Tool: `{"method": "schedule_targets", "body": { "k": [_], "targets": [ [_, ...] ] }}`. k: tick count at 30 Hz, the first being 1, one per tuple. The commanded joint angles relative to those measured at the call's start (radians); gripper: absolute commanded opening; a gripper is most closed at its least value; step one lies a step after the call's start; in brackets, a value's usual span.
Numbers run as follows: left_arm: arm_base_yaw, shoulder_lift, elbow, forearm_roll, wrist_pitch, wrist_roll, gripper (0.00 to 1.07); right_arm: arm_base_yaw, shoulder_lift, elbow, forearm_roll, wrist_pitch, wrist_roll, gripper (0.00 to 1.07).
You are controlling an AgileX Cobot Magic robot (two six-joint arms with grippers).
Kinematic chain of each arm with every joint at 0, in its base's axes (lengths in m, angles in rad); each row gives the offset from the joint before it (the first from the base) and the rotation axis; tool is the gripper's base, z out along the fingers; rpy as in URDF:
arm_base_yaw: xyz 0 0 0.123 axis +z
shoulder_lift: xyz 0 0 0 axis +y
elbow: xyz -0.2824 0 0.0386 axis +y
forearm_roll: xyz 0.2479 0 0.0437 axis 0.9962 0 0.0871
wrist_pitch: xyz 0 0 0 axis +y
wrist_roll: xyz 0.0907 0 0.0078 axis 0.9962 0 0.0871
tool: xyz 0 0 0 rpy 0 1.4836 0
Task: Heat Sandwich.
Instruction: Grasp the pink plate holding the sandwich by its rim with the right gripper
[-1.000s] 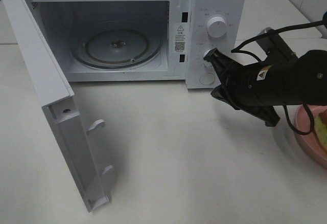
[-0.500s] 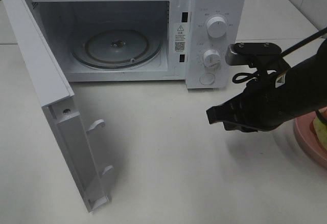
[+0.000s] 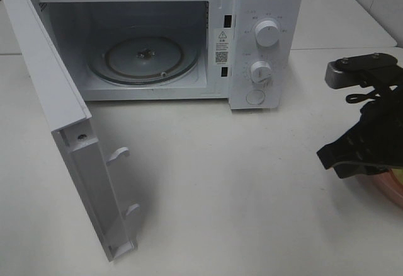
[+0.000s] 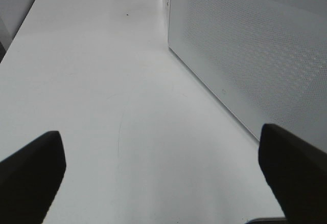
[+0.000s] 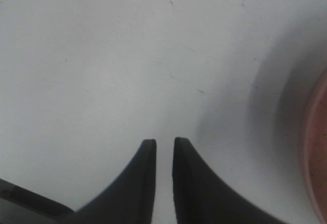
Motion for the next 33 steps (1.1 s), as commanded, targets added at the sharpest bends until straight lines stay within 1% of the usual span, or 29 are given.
{"method": "schedule_targets", "body": {
  "k": [1,3,4,5,6,8,9,10,11,12,13,14,15,19,25,33],
  "targets": [
    [0.000,-0.026,0.004,0.000,-0.008,-0.003,0.97,-0.059,-0.021,-0.013,-0.029,0.069,0.001,0.25],
    [0.000,-0.026,0.004,0.000,-0.008,-0.003,0.97,-0.086,-0.021,-0.032,-0.049,0.096,0.022,0.33],
    [0.000,-0.026,0.004,0.000,-0.008,-0.003,0.97,-0.086,-0.021,-0.032,-0.049,0.096,0.022,0.33],
    [0.000,-0.026,0.004,0.000,-0.008,-0.003,0.97,-0.098,-0.021,-0.042,-0.057,0.103,0.034,0.37],
    [0.000,-0.026,0.004,0.000,-0.008,-0.003,0.97,-0.118,-0.021,-0.063,-0.085,0.113,0.047,0.47],
    [0.000,-0.026,0.004,0.000,-0.008,-0.003,0.97,-0.137,-0.021,-0.083,-0.104,0.115,0.050,0.59],
    [0.000,-0.026,0.004,0.000,-0.008,-0.003,0.97,-0.137,-0.021,-0.083,-0.104,0.115,0.050,0.59],
    [0.000,-0.026,0.004,0.000,-0.008,-0.003,0.97,-0.143,-0.021,-0.089,-0.112,0.114,0.050,0.66],
    [0.000,-0.026,0.004,0.000,-0.008,-0.003,0.97,-0.153,-0.018,-0.099,-0.129,0.113,0.050,0.78],
    [0.000,-0.026,0.004,0.000,-0.008,-0.003,0.97,-0.153,-0.018,-0.102,-0.141,0.113,0.050,0.84],
    [0.000,-0.026,0.004,0.000,-0.008,-0.003,0.97,-0.153,-0.018,-0.102,-0.141,0.113,0.050,0.84],
    [0.000,-0.026,0.004,0.000,-0.008,-0.003,0.97,-0.153,-0.014,-0.104,-0.141,0.112,0.049,0.88],
    [0.000,-0.026,0.004,0.000,-0.008,-0.003,0.97,-0.153,-0.005,-0.112,-0.151,0.114,0.049,0.94],
    [0.000,-0.026,0.004,0.000,-0.008,-0.003,0.97,-0.153,0.029,-0.115,-0.154,0.121,0.049,0.96],
    [0.000,-0.026,0.004,0.000,-0.008,-0.003,0.97,-0.153,0.146,-0.144,-0.155,0.158,0.061,0.93],
    [0.000,-0.026,0.004,0.000,-0.008,-0.003,0.97,-0.153,0.243,-0.174,-0.181,0.146,0.084,0.92]
  ]
}}
